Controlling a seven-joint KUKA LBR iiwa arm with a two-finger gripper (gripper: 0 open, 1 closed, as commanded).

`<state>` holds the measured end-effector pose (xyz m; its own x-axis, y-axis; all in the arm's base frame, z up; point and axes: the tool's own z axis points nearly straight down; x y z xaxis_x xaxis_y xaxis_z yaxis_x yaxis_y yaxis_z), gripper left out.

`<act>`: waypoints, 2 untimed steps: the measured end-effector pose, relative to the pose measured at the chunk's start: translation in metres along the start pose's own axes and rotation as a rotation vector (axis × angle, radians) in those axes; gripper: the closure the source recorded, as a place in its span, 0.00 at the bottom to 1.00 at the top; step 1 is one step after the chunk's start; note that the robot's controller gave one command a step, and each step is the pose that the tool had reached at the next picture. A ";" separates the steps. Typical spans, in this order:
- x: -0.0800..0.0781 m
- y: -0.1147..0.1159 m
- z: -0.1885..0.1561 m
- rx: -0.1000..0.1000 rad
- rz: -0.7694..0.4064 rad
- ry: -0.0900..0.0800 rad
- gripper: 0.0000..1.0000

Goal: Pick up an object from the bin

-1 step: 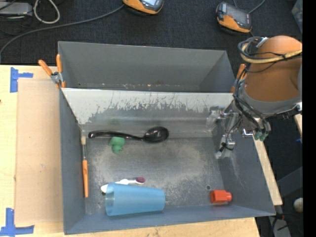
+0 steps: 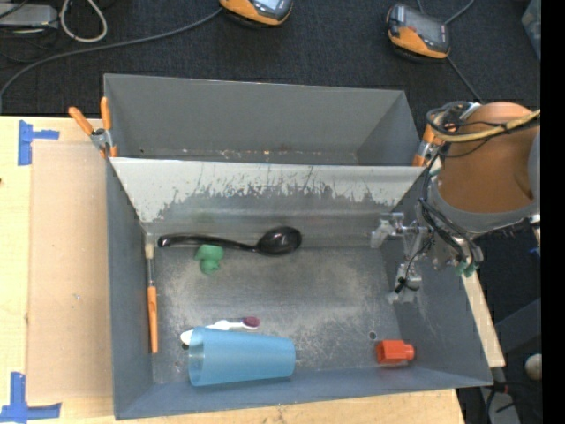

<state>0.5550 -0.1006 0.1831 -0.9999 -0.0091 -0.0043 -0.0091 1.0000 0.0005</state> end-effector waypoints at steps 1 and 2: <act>0.033 -0.050 0.111 0.001 -0.012 -0.005 0.00; 0.054 -0.057 0.111 0.002 -0.073 -0.009 0.00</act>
Offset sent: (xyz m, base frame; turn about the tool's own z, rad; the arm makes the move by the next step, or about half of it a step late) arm -0.0568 -0.0582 -0.1131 -0.0758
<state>0.5018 -0.1583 0.0719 -0.9965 -0.0821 -0.0130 -0.0821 0.9966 -0.0020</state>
